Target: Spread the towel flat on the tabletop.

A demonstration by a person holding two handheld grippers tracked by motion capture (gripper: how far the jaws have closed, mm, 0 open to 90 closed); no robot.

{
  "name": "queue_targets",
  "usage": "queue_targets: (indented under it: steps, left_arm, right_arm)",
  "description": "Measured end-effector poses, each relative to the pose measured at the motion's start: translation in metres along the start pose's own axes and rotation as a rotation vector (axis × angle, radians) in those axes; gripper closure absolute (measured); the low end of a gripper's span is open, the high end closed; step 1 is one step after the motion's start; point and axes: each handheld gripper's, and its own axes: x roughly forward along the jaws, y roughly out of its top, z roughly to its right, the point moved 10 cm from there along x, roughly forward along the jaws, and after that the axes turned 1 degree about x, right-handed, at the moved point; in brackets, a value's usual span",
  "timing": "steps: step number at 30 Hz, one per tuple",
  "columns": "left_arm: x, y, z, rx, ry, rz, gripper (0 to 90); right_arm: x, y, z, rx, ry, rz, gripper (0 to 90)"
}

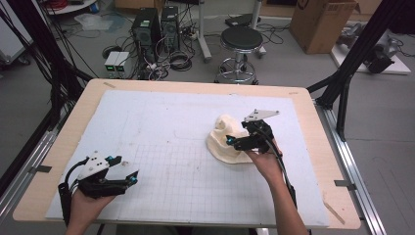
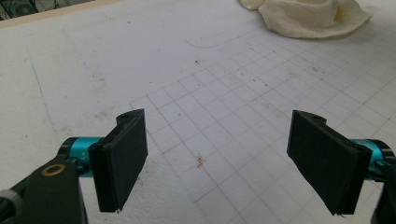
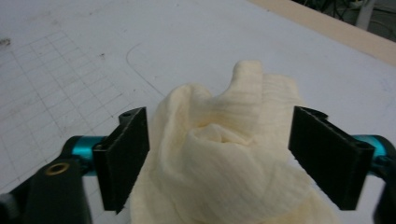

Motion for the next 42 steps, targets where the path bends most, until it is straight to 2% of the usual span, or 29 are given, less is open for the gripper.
queue_targets:
  steps: [4,5,8,11,13,14,16,17,18,21,22,25,29,30,36,41,42]
  left_arm:
    - [-0.002,-0.001,-0.001,-0.001,0.005,-0.002,20.7]
    - [-0.002,-0.001,-0.002,-0.002,0.005,-0.001,20.7]
    - [-0.003,-0.001,-0.003,-0.010,0.010,0.005,20.7]
    - [-0.002,-0.001,-0.003,-0.011,0.006,0.000,20.7]
    - [-0.001,-0.001,-0.003,-0.007,0.003,-0.003,20.7]
    - [0.000,-0.001,-0.002,-0.006,0.004,-0.002,20.7]
    - [-0.001,-0.002,-0.002,-0.008,0.003,-0.004,20.7]
    - [-0.001,-0.002,-0.002,-0.007,0.004,-0.001,20.7]
    - [-0.002,-0.002,-0.003,-0.009,0.007,-0.001,20.7]
    - [-0.003,-0.002,-0.005,-0.013,0.010,0.000,20.7]
    - [-0.003,-0.002,-0.005,-0.016,0.009,0.000,20.7]
    - [-0.003,-0.002,-0.004,-0.019,0.006,0.005,20.7]
    - [-0.003,-0.002,-0.003,-0.009,0.003,0.002,20.7]
    - [-0.003,-0.002,-0.003,-0.013,0.002,0.002,20.7]
    - [-0.004,-0.002,-0.006,-0.018,0.009,0.003,20.7]
    - [-0.004,-0.002,-0.005,-0.018,0.010,0.007,20.8]
    - [-0.004,-0.002,-0.004,-0.015,0.008,0.006,20.8]
  right_arm:
    - [0.014,-0.003,-0.002,-0.002,0.014,-0.018,27.5]
    - [0.024,-0.009,-0.002,0.002,0.015,-0.049,32.9]
    - [0.032,-0.014,-0.001,-0.003,0.019,-0.074,36.1]
    - [0.045,-0.027,0.002,-0.018,0.000,-0.141,43.3]
    - [0.048,-0.029,0.002,-0.010,-0.005,-0.151,45.0]
    - [0.052,-0.032,0.005,-0.023,-0.018,-0.166,50.3]
    - [0.053,-0.034,0.005,-0.012,-0.020,-0.172,52.6]
    - [0.056,-0.036,0.005,-0.017,-0.016,-0.180,58.1]
    - [0.056,-0.036,0.005,-0.017,-0.016,-0.180,58.1]
    - [0.057,-0.036,0.005,-0.008,-0.001,-0.175,67.0]
    - [0.057,-0.035,0.005,-0.002,0.007,-0.172,72.4]
    - [0.055,-0.034,0.005,0.012,0.015,-0.171,75.4]
    - [0.047,-0.030,0.004,0.003,0.010,-0.160,76.6]
    - [0.042,-0.026,0.004,-0.015,0.003,-0.148,76.8]
    - [0.027,-0.012,0.000,-0.007,0.016,-0.093,77.0]
    - [0.014,0.007,-0.012,-0.028,0.029,-0.043,77.2]
    - [0.010,0.014,-0.020,-0.038,0.039,-0.025,77.3]
